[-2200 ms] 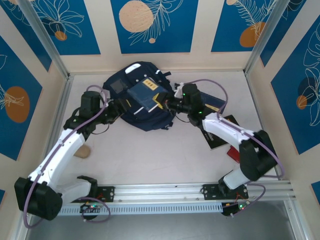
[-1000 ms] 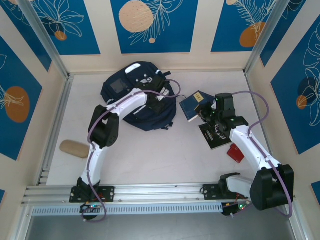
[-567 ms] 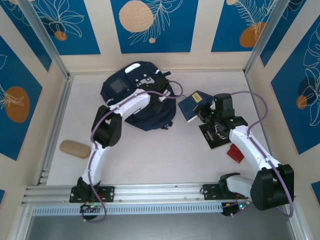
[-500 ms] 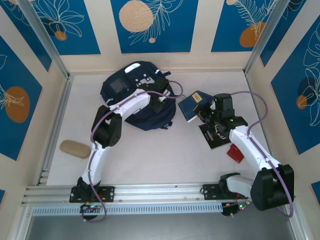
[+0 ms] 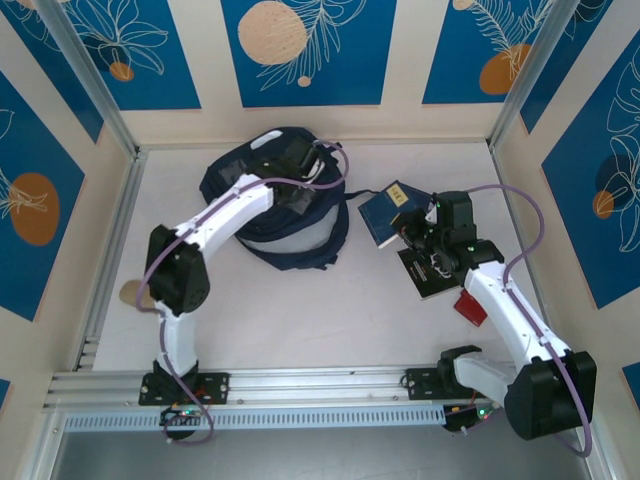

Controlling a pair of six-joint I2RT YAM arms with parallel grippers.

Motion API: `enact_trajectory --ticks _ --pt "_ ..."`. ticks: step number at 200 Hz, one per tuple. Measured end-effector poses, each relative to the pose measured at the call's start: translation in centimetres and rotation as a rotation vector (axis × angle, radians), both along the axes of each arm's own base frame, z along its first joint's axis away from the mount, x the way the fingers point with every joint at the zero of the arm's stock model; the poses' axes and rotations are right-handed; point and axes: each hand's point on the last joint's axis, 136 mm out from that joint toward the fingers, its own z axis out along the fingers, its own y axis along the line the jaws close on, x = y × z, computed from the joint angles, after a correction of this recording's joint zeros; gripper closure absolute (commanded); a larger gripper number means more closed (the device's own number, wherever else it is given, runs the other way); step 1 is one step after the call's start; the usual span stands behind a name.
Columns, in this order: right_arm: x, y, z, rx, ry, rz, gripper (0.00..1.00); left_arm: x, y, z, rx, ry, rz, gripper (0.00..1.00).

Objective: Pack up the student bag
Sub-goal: Open the student bag at the top-center of the table, then place the book in the student bag.

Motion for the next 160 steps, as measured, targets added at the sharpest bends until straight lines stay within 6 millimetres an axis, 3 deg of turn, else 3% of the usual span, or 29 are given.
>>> enact_trajectory --ticks 27,53,85,117,160 --pt "-0.7 1.1 0.2 0.037 -0.021 0.065 1.00 -0.9 1.1 4.3 -0.070 -0.079 0.054 1.00" --pt "-1.3 3.0 0.5 0.080 -0.044 0.151 1.00 -1.6 1.6 6.6 -0.131 -0.114 0.092 1.00" --pt "-2.0 6.2 1.3 0.117 -0.082 0.265 1.00 -2.0 1.8 7.4 -0.178 -0.119 0.124 1.00" --pt "-1.9 9.1 -0.2 0.142 -0.027 0.332 1.00 -2.7 1.6 7.7 -0.225 -0.105 0.129 1.00" --pt "1.1 14.5 -1.0 0.177 0.024 0.397 1.00 -4.0 1.7 8.7 -0.282 -0.100 0.119 1.00"
